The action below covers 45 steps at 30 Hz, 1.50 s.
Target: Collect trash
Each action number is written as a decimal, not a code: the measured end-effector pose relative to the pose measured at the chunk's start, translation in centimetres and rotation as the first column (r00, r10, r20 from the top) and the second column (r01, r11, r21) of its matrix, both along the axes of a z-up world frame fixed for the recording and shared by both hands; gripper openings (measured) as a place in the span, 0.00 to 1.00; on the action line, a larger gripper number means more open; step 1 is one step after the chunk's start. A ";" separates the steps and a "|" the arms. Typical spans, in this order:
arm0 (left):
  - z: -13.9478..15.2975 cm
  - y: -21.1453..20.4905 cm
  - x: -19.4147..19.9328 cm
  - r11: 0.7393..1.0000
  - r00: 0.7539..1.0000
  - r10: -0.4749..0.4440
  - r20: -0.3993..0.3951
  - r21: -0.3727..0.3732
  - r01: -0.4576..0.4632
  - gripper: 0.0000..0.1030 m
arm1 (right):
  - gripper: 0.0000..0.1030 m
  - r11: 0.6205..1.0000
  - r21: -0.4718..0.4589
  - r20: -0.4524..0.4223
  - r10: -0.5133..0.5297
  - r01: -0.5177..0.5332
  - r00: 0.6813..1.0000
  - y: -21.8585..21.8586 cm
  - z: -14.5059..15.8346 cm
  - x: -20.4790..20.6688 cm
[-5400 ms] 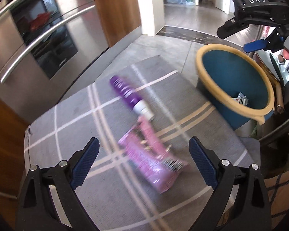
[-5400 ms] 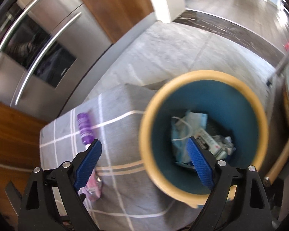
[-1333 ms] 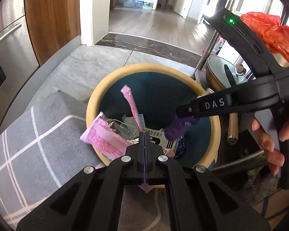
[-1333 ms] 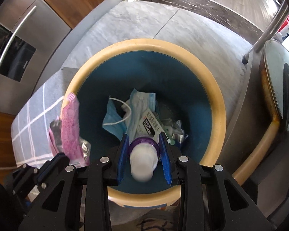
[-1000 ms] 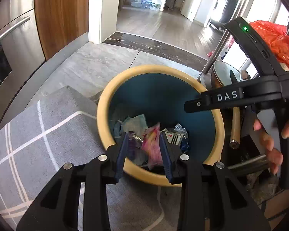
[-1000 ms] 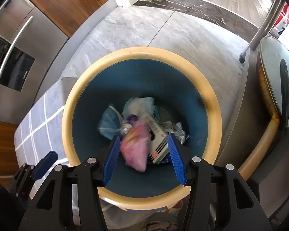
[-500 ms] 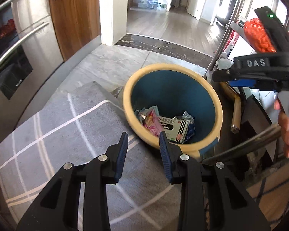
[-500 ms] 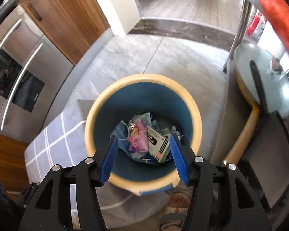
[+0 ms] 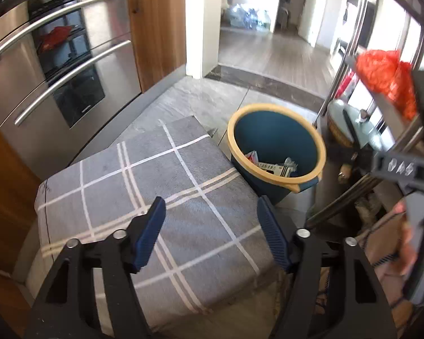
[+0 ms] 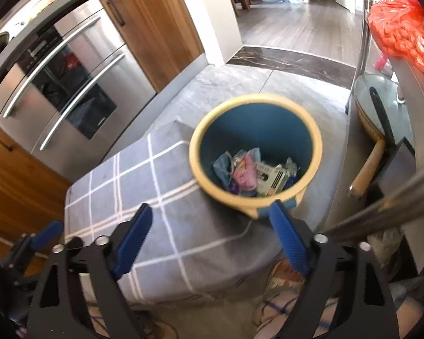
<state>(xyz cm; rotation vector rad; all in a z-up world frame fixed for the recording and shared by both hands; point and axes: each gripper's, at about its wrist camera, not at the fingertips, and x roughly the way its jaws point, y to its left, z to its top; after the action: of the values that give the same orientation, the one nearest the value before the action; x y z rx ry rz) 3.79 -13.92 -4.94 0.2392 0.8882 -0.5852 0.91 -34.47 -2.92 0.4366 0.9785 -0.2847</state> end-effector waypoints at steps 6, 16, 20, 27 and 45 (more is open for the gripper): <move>1.3 3.0 -1.4 0.992 0.992 0.123 0.032 -0.022 -0.122 0.85 | 0.91 0.995 -0.082 0.011 0.058 -0.057 0.998 3.3 0.0 -1.0; 0.6 3.2 -1.3 0.984 0.983 0.175 0.053 0.008 -0.176 0.86 | 0.91 0.984 -0.112 0.001 0.136 -0.135 0.991 6.4 -1.2 -1.8; 0.8 3.7 -1.3 0.982 0.981 0.190 0.049 -0.010 -0.190 0.86 | 0.91 0.987 -0.113 0.008 0.120 -0.118 0.993 6.4 -1.3 -1.7; 1.0 3.6 -1.4 0.983 0.982 0.183 0.053 -0.017 -0.183 0.86 | 0.91 0.988 -0.109 0.009 0.109 -0.108 0.994 6.1 -1.5 -1.6; 1.1 3.7 -1.6 0.983 0.981 0.185 0.056 -0.025 -0.184 0.86 | 0.91 0.988 -0.117 0.007 0.106 -0.105 0.994 6.2 -1.7 -1.5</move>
<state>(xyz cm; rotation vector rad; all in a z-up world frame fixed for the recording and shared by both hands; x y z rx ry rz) 2.22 -10.20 -3.79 0.1534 0.8376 -0.4121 -0.61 -28.29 -4.65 0.2794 0.9635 -0.2414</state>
